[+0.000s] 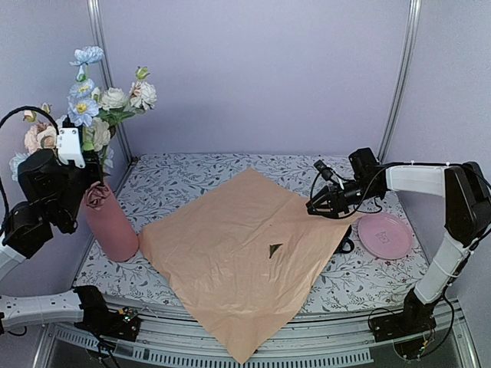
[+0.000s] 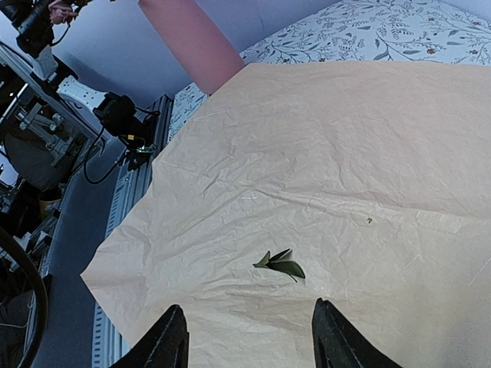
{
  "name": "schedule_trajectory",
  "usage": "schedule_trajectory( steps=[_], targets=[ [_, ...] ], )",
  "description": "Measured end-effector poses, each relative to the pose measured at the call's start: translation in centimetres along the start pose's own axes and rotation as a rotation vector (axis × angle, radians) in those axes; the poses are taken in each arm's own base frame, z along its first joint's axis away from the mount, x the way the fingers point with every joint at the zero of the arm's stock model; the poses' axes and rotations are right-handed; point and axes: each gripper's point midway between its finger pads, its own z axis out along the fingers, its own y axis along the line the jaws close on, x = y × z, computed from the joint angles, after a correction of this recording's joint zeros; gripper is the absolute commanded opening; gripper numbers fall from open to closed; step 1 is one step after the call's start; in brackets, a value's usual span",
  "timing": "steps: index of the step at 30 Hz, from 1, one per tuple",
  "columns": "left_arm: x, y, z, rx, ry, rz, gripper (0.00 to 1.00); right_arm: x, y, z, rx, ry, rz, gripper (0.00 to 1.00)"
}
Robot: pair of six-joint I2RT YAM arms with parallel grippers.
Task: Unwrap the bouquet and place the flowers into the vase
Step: Place the fake flower in the vase.
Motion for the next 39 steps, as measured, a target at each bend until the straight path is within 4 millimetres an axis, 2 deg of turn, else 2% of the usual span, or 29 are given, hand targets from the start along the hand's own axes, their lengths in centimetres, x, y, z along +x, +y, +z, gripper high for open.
schedule_trajectory(
  steps=[10,16,22,28,32,39],
  targets=[
    [3.3,0.0,1.3,-0.021,0.074,0.010,0.00,0.0,0.1,0.0,-0.006,-0.002,0.002,0.57],
    [3.5,-0.1,1.4,-0.009,0.092,-0.020,0.01,0.2,-0.1,0.2,-0.016,0.000,0.015,0.57],
    [3.5,-1.2,1.8,0.028,0.131,-0.025,0.26,0.3,-0.2,0.3,-0.022,0.002,0.024,0.57],
    [3.9,-2.6,2.4,0.067,0.191,0.004,0.44,0.7,-0.3,0.4,-0.025,0.008,0.037,0.57],
    [3.1,-3.1,2.5,0.087,0.212,0.011,0.60,0.8,-0.5,0.5,-0.028,0.011,0.043,0.57],
    [0.7,-2.7,2.4,0.096,0.200,-0.014,0.78,0.8,-0.6,0.6,-0.031,0.014,0.050,0.57]
  ],
)
